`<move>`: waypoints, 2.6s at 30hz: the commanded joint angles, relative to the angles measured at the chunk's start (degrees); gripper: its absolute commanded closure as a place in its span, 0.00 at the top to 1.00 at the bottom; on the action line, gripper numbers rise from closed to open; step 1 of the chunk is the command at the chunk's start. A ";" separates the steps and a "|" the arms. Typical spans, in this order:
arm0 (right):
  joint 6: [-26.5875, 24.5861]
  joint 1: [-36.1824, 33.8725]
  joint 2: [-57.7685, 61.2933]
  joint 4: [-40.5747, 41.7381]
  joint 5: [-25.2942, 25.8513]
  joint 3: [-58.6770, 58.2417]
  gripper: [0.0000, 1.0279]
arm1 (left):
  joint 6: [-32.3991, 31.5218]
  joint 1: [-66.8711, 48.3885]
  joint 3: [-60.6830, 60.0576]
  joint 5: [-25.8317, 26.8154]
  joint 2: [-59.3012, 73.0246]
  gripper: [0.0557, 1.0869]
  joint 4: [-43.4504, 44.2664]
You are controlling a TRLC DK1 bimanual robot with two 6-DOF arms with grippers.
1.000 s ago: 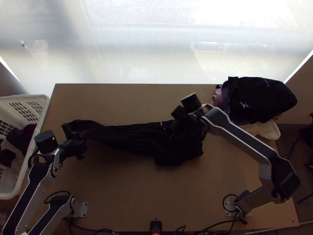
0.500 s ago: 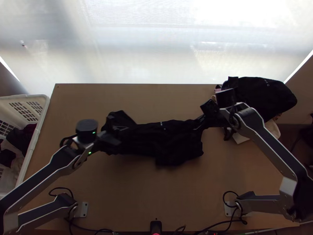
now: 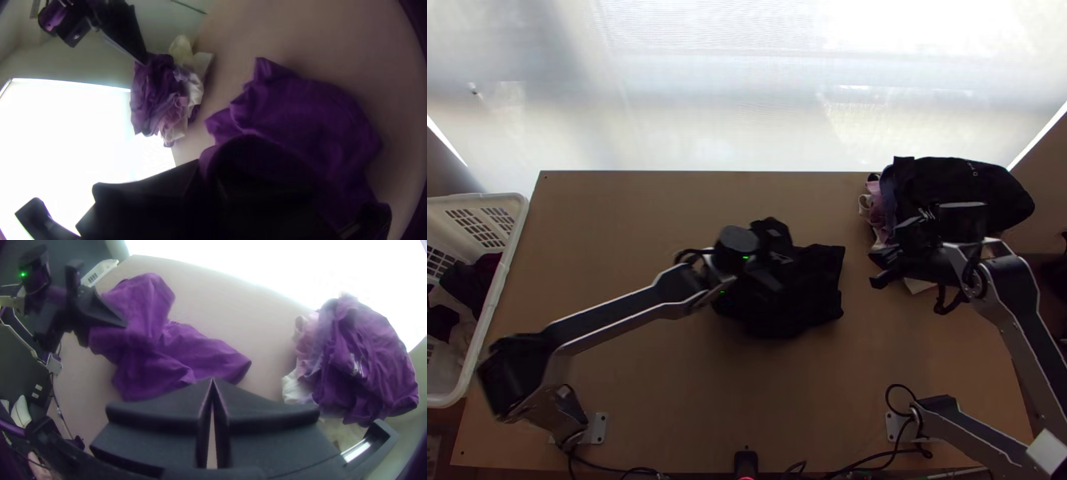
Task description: Fold the t-shirt
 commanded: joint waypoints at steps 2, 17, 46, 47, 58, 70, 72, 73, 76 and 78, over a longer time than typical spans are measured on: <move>-1.92 -12.68 -6.76 -3.35 -3.65 -1.40 0.03 | 2.49 -7.53 20.69 -0.24 19.84 0.14 -1.37; -3.59 -19.45 -11.68 -6.77 -5.58 -2.45 0.03 | 4.86 -12.63 23.42 -3.23 33.47 0.96 9.35; 3.97 -5.47 -13.53 -6.95 -5.93 -5.36 0.05 | -19.31 4.69 7.86 -6.84 -1.07 0.96 -23.43; 4.59 -4.24 -13.00 -6.60 -6.02 -5.36 0.12 | -22.12 5.48 7.60 -8.33 -1.86 0.96 -24.93; 5.29 7.36 -3.24 5.00 -3.65 -6.06 0.03 | -68.88 10.49 30.19 -4.46 0.77 0.85 -41.98; 4.85 12.63 7.13 25.48 -1.98 -16.34 0.03 | -86.63 5.74 20.61 11.71 3.58 0.60 -34.33; 4.85 12.81 7.39 27.94 -1.45 -17.75 0.03 | -86.98 4.69 16.92 12.32 3.67 0.44 -28.62; 4.68 12.81 7.83 28.65 -1.36 -18.01 0.03 | -87.16 4.25 15.42 12.32 3.76 0.39 -26.51; 3.71 12.63 9.15 30.67 -1.28 -18.71 0.03 | -87.69 3.81 12.78 12.41 4.90 0.17 -21.06; 3.71 12.46 10.82 34.36 -1.01 -19.68 0.03 | -90.24 4.07 11.73 12.85 6.40 0.04 -17.10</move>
